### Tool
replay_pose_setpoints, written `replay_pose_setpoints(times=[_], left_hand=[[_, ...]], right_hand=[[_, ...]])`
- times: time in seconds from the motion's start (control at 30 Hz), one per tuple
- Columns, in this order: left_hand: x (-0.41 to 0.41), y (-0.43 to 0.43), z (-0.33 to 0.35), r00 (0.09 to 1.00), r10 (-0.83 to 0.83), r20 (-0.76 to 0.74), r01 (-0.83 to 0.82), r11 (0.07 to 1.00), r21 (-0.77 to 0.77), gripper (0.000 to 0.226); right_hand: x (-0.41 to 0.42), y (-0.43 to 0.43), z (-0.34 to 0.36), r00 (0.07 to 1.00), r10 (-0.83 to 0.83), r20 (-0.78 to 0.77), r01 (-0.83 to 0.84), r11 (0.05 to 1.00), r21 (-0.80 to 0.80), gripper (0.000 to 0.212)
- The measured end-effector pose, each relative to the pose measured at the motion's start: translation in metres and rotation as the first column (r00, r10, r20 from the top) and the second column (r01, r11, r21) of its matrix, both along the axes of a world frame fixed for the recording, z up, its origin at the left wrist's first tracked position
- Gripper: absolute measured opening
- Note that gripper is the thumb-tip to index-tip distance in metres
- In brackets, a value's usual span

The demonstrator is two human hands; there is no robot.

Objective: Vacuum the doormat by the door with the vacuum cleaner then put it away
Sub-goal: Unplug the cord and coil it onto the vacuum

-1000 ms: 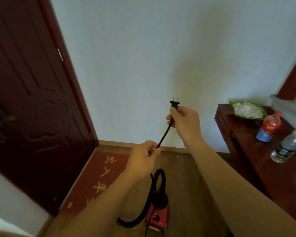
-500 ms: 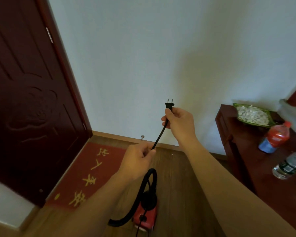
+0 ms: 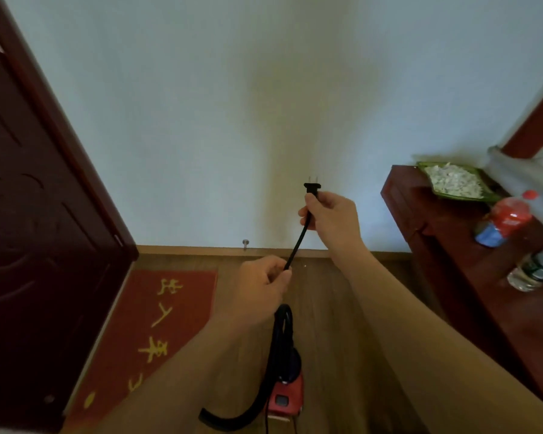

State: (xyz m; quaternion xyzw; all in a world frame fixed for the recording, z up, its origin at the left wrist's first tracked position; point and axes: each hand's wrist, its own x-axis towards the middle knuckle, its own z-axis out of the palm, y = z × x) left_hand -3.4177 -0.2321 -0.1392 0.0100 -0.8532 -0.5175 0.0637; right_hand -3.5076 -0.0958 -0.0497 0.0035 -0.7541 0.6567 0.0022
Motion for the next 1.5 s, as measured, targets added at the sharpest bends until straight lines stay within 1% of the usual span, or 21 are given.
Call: replay_pose_setpoints(times=[0.1, 0.23, 0.4, 0.57, 0.73, 0.83, 0.9, 1.03, 1.17, 1.33, 1.5], left_hand=[[-0.009, -0.008, -0.003, 1.000, -0.016, 0.003, 0.016, 1.000, -0.019, 0.017], [-0.019, -0.008, -0.015, 0.998, -0.041, 0.038, 0.041, 0.999, 0.002, 0.010], [-0.032, 0.008, -0.037, 0.995, 0.007, 0.102, -0.010, 1.000, 0.023, 0.010], [-0.042, 0.040, -0.074, 0.977, 0.083, 0.197, -0.096, 0.994, 0.059, 0.009], [-0.049, 0.069, -0.124, 0.938, 0.149, 0.314, -0.186, 0.978, 0.090, 0.009], [-0.046, 0.079, -0.151, 0.920, 0.150, 0.361, -0.199, 0.975, 0.103, 0.010], [-0.044, 0.082, -0.169, 0.905, 0.157, 0.395, -0.220, 0.968, 0.119, 0.016], [-0.038, 0.080, -0.212, 0.863, 0.181, 0.471, -0.263, 0.958, 0.114, 0.009], [-0.035, 0.075, -0.265, 0.816, 0.203, 0.541, -0.302, 0.948, 0.100, 0.010], [-0.032, 0.077, -0.335, 0.766, 0.181, 0.618, -0.305, 0.947, 0.102, 0.010], [-0.033, 0.074, -0.410, 0.710, 0.183, 0.680, -0.333, 0.938, 0.094, 0.007]], right_hand=[[-0.006, -0.008, -0.004, 1.000, -0.010, 0.022, 0.010, 1.000, -0.005, 0.009], [-0.022, -0.012, -0.020, 0.999, -0.006, 0.046, 0.004, 0.999, 0.038, 0.009], [-0.049, -0.004, -0.054, 0.995, 0.026, 0.095, -0.033, 0.997, 0.075, 0.010], [-0.075, 0.024, -0.106, 0.981, 0.101, 0.165, -0.122, 0.985, 0.124, 0.020], [-0.092, 0.049, -0.164, 0.960, 0.128, 0.250, -0.175, 0.969, 0.174, 0.019], [-0.097, 0.056, -0.200, 0.935, 0.144, 0.322, -0.218, 0.954, 0.205, 0.019], [-0.097, 0.057, -0.223, 0.917, 0.154, 0.369, -0.240, 0.950, 0.199, 0.017], [-0.094, 0.054, -0.269, 0.875, 0.164, 0.455, -0.257, 0.955, 0.150, 0.013], [-0.093, 0.049, -0.321, 0.836, 0.154, 0.527, -0.272, 0.950, 0.154, 0.015], [-0.094, 0.045, -0.397, 0.791, 0.139, 0.596, -0.305, 0.934, 0.187, 0.016], [-0.095, 0.043, -0.486, 0.744, 0.139, 0.654, -0.303, 0.942, 0.145, 0.016]])
